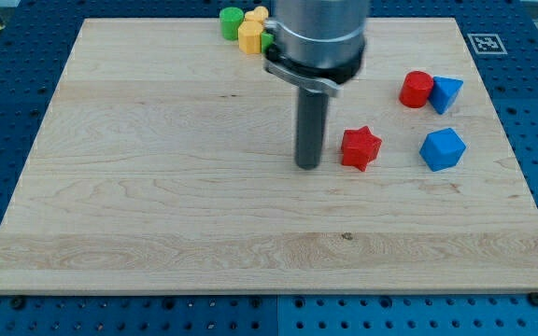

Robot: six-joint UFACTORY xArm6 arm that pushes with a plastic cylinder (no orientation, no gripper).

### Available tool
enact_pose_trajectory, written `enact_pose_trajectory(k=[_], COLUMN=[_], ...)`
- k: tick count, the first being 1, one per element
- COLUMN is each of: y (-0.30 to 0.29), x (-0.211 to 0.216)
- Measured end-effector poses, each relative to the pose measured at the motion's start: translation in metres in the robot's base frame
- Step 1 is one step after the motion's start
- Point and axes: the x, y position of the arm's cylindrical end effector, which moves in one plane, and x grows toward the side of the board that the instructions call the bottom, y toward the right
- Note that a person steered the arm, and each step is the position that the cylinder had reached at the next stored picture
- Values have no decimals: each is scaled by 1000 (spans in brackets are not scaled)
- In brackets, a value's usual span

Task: Place the red blocks parallel to blue blocks

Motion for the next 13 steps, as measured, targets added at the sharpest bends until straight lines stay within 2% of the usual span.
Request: enact_pose_trajectory(k=[1, 2, 3, 4, 5, 6, 7, 8, 10, 11, 12, 13], y=[49, 39, -16, -16, 22, 31, -22, 7, 172, 166, 122, 111], x=[-11, -15, -23, -64, -74, -71, -126, -175, -173, -128, -97, -120])
